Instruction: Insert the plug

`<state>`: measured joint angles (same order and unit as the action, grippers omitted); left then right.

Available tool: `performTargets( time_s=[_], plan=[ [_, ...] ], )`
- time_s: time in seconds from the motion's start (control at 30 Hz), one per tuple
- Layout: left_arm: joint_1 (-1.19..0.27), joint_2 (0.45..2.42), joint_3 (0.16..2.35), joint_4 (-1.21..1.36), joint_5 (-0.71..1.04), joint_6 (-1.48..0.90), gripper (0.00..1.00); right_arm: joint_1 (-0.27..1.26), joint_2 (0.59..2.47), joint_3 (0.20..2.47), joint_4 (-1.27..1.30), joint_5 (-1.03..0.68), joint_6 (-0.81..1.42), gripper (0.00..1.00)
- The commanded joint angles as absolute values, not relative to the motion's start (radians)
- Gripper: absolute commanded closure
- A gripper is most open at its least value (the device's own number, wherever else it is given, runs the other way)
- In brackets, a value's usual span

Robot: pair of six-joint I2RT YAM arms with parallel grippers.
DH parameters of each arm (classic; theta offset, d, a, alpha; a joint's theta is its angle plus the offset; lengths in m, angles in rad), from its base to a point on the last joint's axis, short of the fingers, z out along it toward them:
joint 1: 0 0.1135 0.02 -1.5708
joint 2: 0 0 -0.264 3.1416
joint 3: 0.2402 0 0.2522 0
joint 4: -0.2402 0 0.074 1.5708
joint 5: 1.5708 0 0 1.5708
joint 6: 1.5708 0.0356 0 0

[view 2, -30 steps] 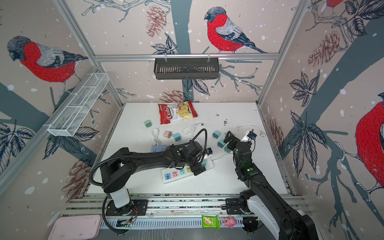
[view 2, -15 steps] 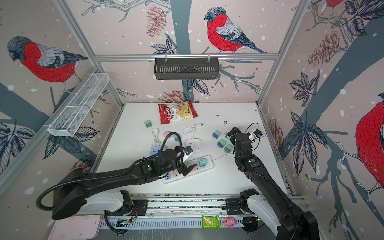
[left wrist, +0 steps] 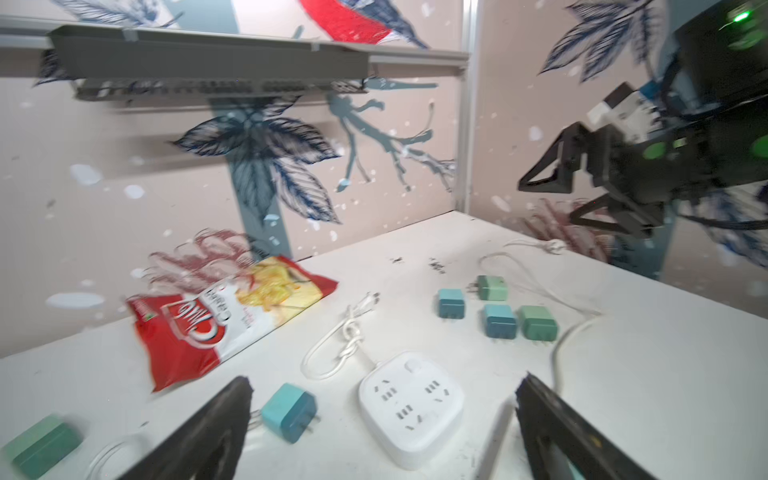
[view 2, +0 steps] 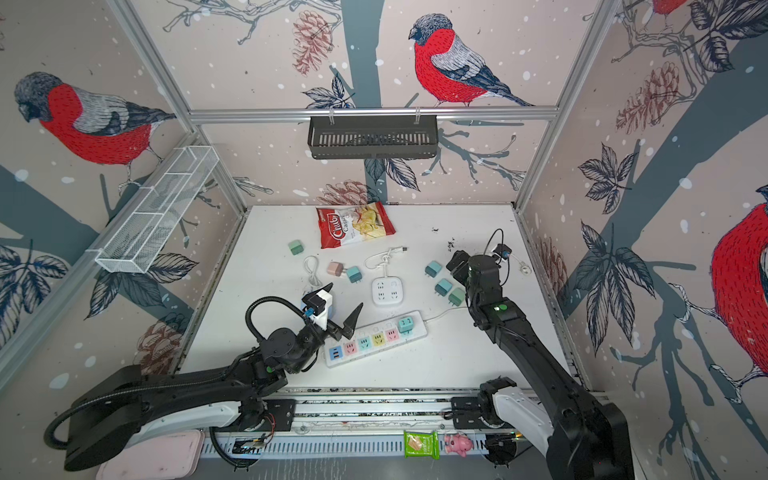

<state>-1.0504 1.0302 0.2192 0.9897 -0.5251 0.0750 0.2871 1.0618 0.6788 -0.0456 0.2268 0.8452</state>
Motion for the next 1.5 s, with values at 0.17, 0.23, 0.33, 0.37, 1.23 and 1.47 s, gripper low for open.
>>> performTargets(
  time_s=[0.17, 0.23, 0.33, 0.37, 1.23, 1.47],
  plan=[
    [-1.026, 1.083, 0.457, 0.644, -0.991, -0.422, 0.01, 0.371, 1.404, 0.948, -0.137, 0.183, 0.829, 0.07],
    [-0.997, 1.06, 0.482, 0.55, -0.964, -0.471, 0.01, 0.372, 1.483, 1.016, -0.198, 0.186, 0.806, 0.07],
    [-0.968, 1.02, 0.508, 0.438, -0.894, -0.425, 0.01, 0.365, 1.585, 1.086, -0.277, 0.155, 0.784, 0.1],
    [-0.968, 1.011, 0.51, 0.429, -0.887, -0.404, 0.02, 0.368, 1.612, 1.091, -0.275, 0.141, 0.777, 0.11],
    [-0.94, 1.045, 0.502, 0.402, -0.825, -0.428, 0.02, 0.37, 1.943, 1.277, -0.362, 0.119, 0.732, 0.15],
    [-0.939, 1.039, 0.502, 0.406, -0.809, -0.425, 0.02, 0.37, 2.027, 1.348, -0.407, 0.141, 0.716, 0.23]
  ],
)
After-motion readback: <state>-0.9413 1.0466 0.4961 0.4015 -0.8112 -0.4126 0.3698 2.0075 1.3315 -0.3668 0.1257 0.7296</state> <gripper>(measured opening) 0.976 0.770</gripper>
